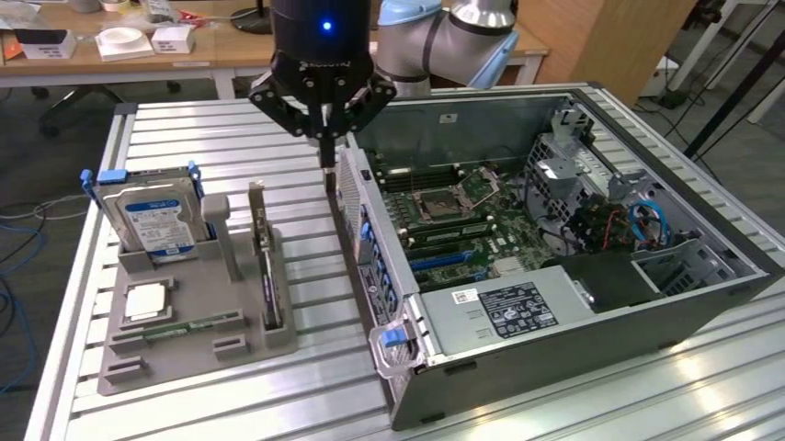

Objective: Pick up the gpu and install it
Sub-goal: 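Reach for the gpu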

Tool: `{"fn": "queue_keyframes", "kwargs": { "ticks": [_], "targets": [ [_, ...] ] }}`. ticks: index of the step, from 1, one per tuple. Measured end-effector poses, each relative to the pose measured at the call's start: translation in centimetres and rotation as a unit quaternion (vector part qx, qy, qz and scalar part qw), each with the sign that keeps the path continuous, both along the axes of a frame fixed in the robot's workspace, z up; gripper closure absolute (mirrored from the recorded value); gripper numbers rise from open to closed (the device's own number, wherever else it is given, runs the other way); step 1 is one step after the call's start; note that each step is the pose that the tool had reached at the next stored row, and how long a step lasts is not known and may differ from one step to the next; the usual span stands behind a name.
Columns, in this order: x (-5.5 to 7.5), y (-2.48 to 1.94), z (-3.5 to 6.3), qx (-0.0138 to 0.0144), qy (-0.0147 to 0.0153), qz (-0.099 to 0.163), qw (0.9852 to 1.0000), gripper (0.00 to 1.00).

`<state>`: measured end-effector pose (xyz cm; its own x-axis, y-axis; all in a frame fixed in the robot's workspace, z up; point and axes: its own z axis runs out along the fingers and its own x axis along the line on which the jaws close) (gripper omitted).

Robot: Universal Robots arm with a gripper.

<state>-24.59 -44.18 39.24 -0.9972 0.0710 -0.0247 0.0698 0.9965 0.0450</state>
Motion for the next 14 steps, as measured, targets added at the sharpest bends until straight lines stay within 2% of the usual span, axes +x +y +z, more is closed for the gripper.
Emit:
{"fn": "queue_keyframes", "kwargs": {
  "ticks": [14],
  "targets": [
    [-2.3, -2.09, -0.01, -0.0013, 0.0000, 0.001, 1.0000, 0.89]
  ]
}}
